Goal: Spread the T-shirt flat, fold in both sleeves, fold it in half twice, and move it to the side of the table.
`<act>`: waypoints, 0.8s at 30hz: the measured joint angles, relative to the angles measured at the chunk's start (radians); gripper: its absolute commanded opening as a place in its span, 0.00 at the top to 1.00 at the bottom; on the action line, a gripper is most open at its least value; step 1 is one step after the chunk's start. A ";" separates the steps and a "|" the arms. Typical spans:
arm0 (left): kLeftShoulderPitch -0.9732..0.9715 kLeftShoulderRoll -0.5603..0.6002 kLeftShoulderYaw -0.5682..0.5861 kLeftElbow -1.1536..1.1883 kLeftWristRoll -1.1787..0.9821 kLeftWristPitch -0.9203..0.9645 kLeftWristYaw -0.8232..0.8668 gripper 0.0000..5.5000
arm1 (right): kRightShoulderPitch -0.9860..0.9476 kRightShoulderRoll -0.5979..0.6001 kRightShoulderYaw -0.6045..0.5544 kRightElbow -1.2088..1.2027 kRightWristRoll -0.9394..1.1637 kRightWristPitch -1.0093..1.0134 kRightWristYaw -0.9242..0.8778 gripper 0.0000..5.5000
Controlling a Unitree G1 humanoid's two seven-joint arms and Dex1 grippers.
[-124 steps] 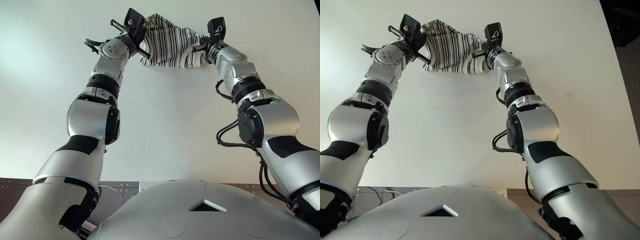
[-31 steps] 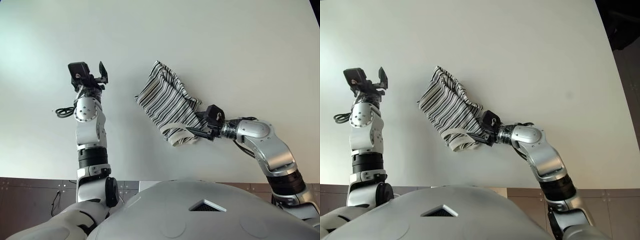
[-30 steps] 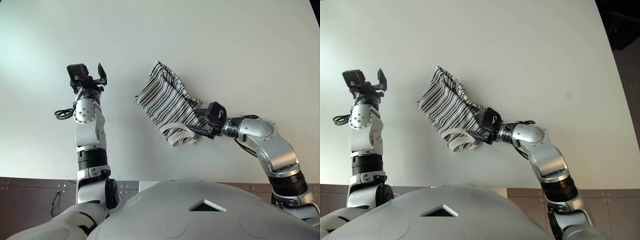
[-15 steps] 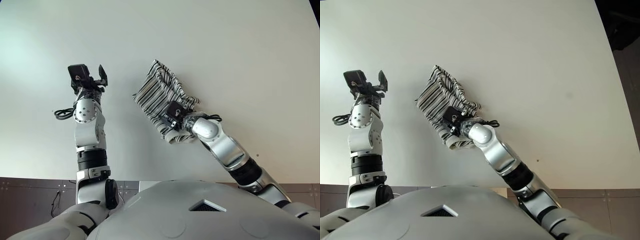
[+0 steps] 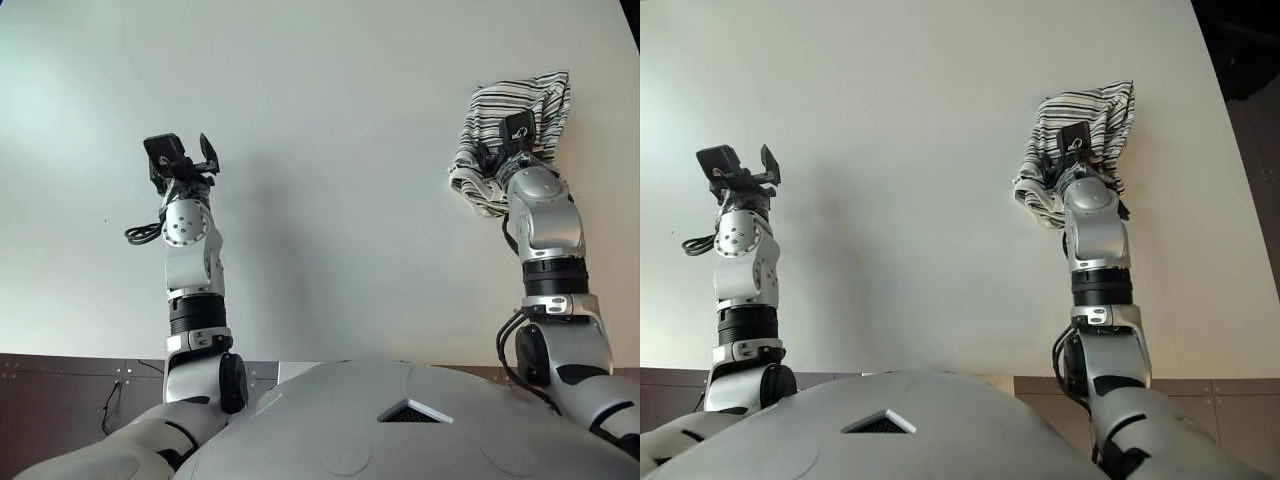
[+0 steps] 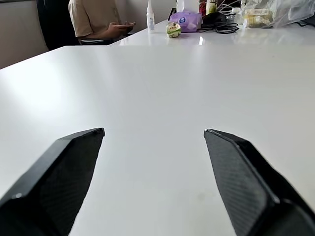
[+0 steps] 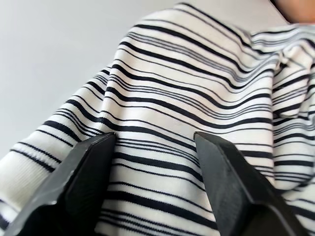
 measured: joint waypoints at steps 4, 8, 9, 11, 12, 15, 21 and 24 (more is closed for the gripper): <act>-0.013 -0.022 0.007 0.055 0.001 -0.052 0.041 0.32 | -0.022 -0.010 0.018 -0.130 0.055 -0.218 0.115 0.47; -0.055 -0.032 0.008 0.108 -0.001 -0.083 0.053 0.32 | 0.088 0.093 0.133 -0.340 0.222 -0.189 0.325 0.47; -0.071 -0.032 0.007 0.124 -0.001 -0.090 0.053 0.32 | 0.117 0.097 0.157 -0.394 0.256 -0.165 0.366 0.47; -0.108 -0.035 -0.002 0.156 -0.001 -0.093 0.049 0.32 | 0.139 0.113 0.192 -0.469 0.308 -0.132 0.415 0.47; -0.122 -0.036 -0.008 0.170 -0.001 -0.095 0.041 0.32 | 0.140 0.125 0.208 -0.484 0.322 -0.122 0.426 0.47; -0.153 -0.039 -0.028 0.185 -0.001 -0.096 0.030 0.32 | 0.124 0.157 0.213 -0.445 0.301 -0.128 0.381 0.47; -0.284 -0.079 -0.022 0.021 -0.022 0.033 0.092 0.32 | -0.005 0.262 0.151 -0.324 0.235 -0.150 0.180 0.47; -0.336 -0.128 -0.057 -0.169 0.015 0.189 0.175 0.32 | -0.104 0.328 0.136 -0.342 0.197 -0.148 0.063 0.47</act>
